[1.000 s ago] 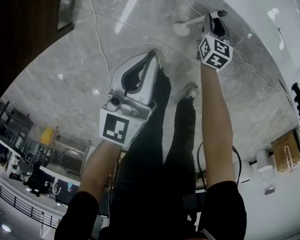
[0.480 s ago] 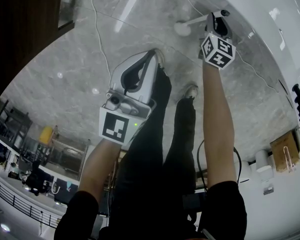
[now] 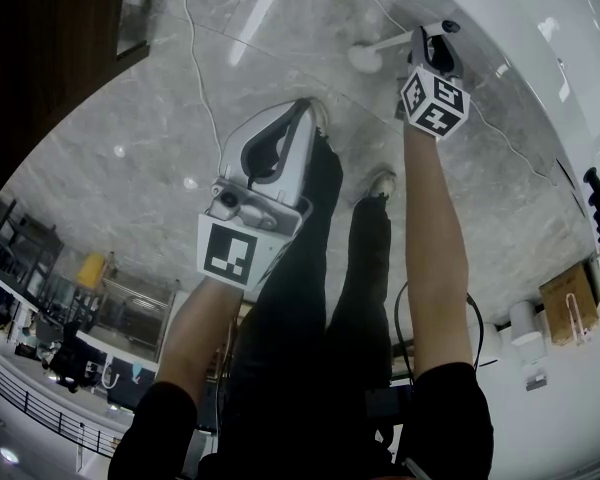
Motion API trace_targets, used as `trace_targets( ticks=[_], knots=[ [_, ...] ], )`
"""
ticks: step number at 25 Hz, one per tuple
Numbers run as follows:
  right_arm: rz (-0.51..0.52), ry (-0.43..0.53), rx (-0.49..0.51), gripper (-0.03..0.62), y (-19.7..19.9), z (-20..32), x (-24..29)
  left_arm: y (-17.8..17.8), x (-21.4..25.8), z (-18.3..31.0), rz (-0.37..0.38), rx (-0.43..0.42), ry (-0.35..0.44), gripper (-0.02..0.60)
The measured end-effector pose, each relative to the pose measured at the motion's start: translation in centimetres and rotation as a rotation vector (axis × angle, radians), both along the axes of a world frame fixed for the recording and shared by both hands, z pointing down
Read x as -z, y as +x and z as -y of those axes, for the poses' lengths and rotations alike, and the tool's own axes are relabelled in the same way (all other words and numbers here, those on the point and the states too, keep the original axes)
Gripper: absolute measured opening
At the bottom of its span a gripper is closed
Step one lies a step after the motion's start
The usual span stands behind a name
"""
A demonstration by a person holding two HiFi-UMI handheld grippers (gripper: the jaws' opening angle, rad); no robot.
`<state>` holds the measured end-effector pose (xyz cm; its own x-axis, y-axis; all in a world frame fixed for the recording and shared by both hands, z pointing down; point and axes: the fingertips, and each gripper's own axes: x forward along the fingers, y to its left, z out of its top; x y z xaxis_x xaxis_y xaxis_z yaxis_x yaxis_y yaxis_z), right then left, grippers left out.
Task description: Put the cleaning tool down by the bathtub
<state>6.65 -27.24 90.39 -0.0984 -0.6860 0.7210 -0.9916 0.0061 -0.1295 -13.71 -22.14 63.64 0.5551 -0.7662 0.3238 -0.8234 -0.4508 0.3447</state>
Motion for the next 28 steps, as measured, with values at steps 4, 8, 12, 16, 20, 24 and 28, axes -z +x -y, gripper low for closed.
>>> trace_targets(
  ticks=[4, 8, 12, 16, 20, 24, 28],
  knots=[
    [0.002, -0.001, -0.006, 0.133, 0.0, -0.3, 0.1, -0.2, 0.1, -0.2, -0.001, 0.006, 0.002, 0.006],
    [0.008, 0.002, -0.013, 0.144, 0.2, -0.8, 0.3, -0.2, -0.1, -0.6, 0.002, 0.007, -0.004, 0.006],
    [0.016, -0.007, -0.008, 0.165, 0.2, -1.9, 0.7, -0.1, 0.3, -0.9, 0.004, 0.012, 0.004, 0.006],
    [0.017, -0.013, -0.016, 0.159, 0.5, -3.3, 1.5, 0.3, 1.5, -0.8, -0.007, 0.035, 0.038, 0.006],
    [0.015, -0.012, -0.011, 0.134, 0.6, -4.6, 2.6, 1.0, 2.4, -1.7, -0.006, 0.028, 0.046, 0.006],
    [0.022, -0.008, -0.002, 0.069, 0.7, -5.8, 4.1, 2.1, 3.2, -2.6, -0.008, 0.031, 0.057, 0.006],
    [0.034, -0.004, 0.014, 0.002, 1.0, -7.4, 6.0, 3.3, 4.6, -3.9, -0.013, 0.027, 0.059, 0.006]
  ],
)
